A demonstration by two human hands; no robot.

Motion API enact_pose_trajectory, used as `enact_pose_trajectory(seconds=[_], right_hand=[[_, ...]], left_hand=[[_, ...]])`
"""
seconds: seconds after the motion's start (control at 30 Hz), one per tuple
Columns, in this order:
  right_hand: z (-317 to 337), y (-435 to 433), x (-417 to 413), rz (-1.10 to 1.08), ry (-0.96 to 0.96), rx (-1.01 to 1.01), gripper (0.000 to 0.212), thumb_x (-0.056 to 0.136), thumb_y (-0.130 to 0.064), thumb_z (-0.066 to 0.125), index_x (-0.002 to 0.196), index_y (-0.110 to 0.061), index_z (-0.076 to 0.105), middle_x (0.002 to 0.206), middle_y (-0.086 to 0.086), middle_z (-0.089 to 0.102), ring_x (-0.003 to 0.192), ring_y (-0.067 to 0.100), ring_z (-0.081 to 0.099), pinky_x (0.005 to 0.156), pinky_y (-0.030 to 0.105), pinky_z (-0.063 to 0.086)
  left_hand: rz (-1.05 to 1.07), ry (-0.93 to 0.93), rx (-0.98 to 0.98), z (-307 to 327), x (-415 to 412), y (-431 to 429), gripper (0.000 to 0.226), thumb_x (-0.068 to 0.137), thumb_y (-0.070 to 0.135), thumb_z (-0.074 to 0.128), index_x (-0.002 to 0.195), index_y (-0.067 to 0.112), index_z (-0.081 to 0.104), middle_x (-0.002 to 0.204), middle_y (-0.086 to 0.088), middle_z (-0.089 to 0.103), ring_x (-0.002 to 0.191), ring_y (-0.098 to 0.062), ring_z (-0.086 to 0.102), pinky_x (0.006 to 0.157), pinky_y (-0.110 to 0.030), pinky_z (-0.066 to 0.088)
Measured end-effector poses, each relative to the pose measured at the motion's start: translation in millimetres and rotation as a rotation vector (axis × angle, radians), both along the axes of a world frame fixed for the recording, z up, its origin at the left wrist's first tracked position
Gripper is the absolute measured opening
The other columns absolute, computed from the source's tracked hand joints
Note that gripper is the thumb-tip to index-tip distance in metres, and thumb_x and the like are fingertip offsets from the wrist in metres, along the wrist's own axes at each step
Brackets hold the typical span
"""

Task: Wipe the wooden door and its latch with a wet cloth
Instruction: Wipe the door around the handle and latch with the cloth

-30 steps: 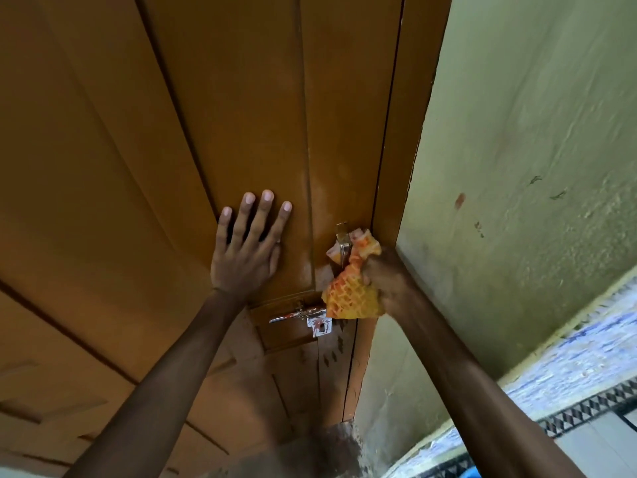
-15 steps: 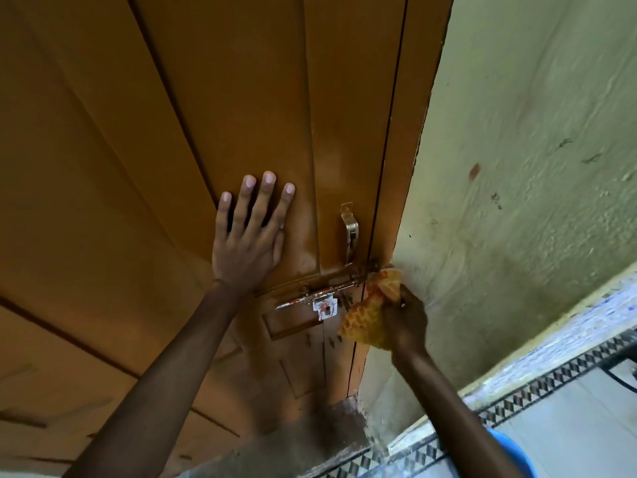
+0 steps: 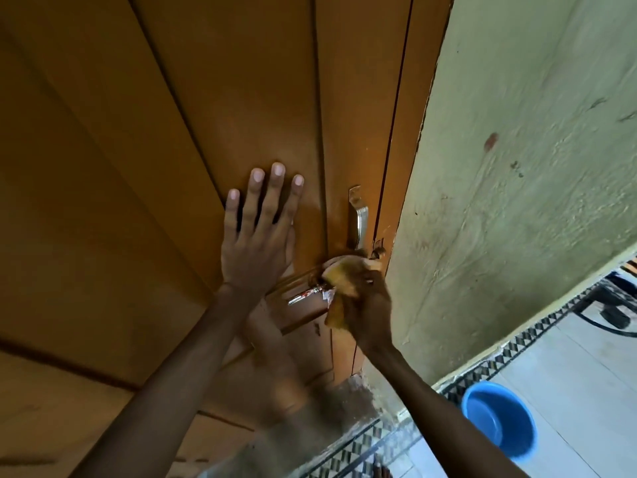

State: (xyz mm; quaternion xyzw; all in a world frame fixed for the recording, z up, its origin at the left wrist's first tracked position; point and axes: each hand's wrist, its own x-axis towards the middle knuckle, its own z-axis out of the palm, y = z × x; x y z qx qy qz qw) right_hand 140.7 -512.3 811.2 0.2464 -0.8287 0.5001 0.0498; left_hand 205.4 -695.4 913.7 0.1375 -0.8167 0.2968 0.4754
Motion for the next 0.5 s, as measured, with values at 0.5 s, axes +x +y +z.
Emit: enact_pose_trajectory(seconds=[0.5], right_hand=[[-1.1, -3.3, -5.5, -0.16, 0.096, 0.032, 0.022, 0.091, -0.019, 0.064, 0.112, -0.016, 0.068, 0.112, 0.003, 0.066, 0.099, 0.016, 0.062, 0.085, 0.03, 0.058]], left_hand=[[-0.067, -0.068, 0.024, 11.3, 11.7, 6.7, 0.055, 0.101, 0.027, 0.047, 0.155, 0.019, 0.039, 0.162, -0.007, 0.022, 0.15, -0.025, 0.02, 0.123, -0.044, 0.009]])
